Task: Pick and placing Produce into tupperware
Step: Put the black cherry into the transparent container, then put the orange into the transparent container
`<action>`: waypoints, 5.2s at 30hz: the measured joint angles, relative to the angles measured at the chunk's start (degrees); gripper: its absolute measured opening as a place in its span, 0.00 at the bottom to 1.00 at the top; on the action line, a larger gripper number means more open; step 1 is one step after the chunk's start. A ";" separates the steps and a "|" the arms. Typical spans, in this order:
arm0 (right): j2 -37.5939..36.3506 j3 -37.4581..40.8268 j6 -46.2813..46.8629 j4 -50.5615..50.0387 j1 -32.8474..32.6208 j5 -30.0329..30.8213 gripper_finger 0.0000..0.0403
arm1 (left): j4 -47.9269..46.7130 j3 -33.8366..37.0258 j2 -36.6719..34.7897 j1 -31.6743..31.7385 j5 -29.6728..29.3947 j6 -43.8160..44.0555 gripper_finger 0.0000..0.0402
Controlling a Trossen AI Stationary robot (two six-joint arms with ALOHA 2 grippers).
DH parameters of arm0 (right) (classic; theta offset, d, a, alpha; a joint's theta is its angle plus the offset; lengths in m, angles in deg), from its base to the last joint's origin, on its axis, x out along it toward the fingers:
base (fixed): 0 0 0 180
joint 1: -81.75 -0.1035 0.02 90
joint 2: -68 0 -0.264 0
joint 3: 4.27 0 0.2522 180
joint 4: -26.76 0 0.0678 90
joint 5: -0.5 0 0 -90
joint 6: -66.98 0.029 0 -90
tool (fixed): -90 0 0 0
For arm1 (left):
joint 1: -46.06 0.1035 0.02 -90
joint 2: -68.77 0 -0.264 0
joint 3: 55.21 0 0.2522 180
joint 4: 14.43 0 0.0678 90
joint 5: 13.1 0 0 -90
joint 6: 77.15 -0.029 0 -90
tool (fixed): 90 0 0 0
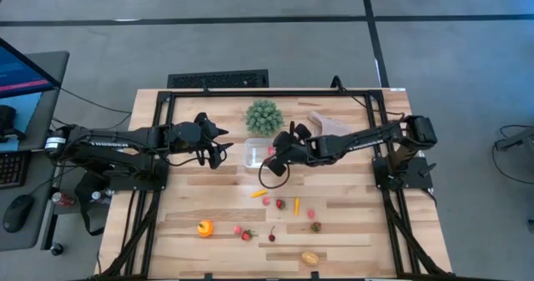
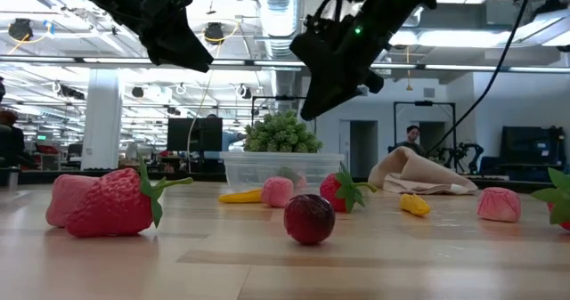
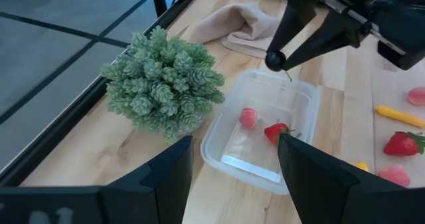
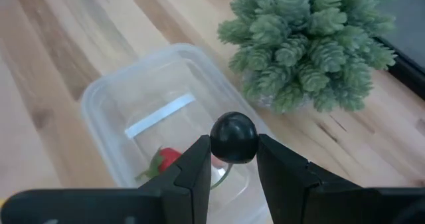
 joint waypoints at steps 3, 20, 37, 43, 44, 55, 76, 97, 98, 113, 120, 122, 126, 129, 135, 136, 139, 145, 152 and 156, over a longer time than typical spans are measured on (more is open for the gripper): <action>0.00 0.00 -0.04 0.12 1.15 -0.58 0.27 | 0.00 0.00 0.00 -0.01 -0.07 0.00 0.52; -0.09 4.99 0.79 6.24 2.01 -4.81 0.27 | -0.02 0.00 0.00 0.01 -1.58 0.00 0.52; 4.09 5.65 0.28 10.76 2.38 -6.54 0.27 | 0.00 0.00 0.02 0.01 -2.67 0.04 0.52; 6.22 5.56 0.44 13.52 1.94 -8.18 0.27 | -0.53 0.00 0.02 0.01 -2.68 0.51 0.52; 6.36 5.54 0.44 13.46 1.95 -8.23 0.27 | -0.58 0.00 0.02 0.01 -2.67 0.70 0.52; 6.36 5.57 0.44 13.35 2.64 -8.61 0.30 | -0.50 0.00 0.02 0.01 -3.08 1.03 0.52; -8.93 3.76 -6.62 5.56 -2.90 -8.76 0.55 | -7.62 0.00 -0.01 -0.03 11.74 3.14 0.52; -28.33 3.78 21.01 -31.44 -25.61 -8.15 0.51 | -20.52 0.00 0.00 -11.75 38.33 18.21 0.52; -28.33 3.78 22.67 -32.57 -26.80 -8.11 0.51 | -20.52 0.00 0.00 -12.89 38.36 19.03 0.52; -28.24 3.78 50.04 -49.50 -48.07 5.10 0.49 | -20.55 0.00 0.00 -35.84 12.82 33.00 0.52; -28.20 7.22 63.25 -51.32 -56.46 5.85 0.48 | -20.58 0.00 0.97 -45.07 0.89 42.08 0.52; -28.20 9.84 67.90 -50.21 -58.81 6.43 0.48 | -20.56 0.00 2.15 -47.26 -0.82 44.23 0.52; -28.17 16.55 77.58 -44.00 -63.13 8.08 0.47 | -20.57 0.00 5.92 -50.73 -1.51 48.66 0.52; -28.17 22.23 81.63 -34.16 -65.78 10.60 0.47 | -20.48 0.00 8.56 -52.63 -1.53 52.13 0.52; -26.23 29.90 81.44 -16.18 -66.90 13.39 0.48 | -18.88 0.00 10.86 -54.84 -1.53 57.63 0.52; -25.42 30.10 81.49 -15.44 -66.87 13.61 0.48 | -18.55 0.00 10.84 -55.19 -1.53 58.29 0.52; -22.48 30.14 81.50 -14.02 -66.23 13.73 0.48 | -18.31 0.00 10.84 -55.94 -1.22 59.28 0.52; -15.51 30.14 81.48 -8.34 -63.93 14.58 0.48 | -18.68 0.00 12.63 -56.97 -1.45 59.52 0.52; -8.66 30.15 79.97 3.20 -63.14 14.73 0.48 | -17.73 0.00 16.86 -56.99 -0.50 57.82 0.52; -7.12 30.14 79.99 5.92 -63.13 14.36 0.48 | -14.99 -0.02 18.38 -56.99 -0.61 55.85 0.52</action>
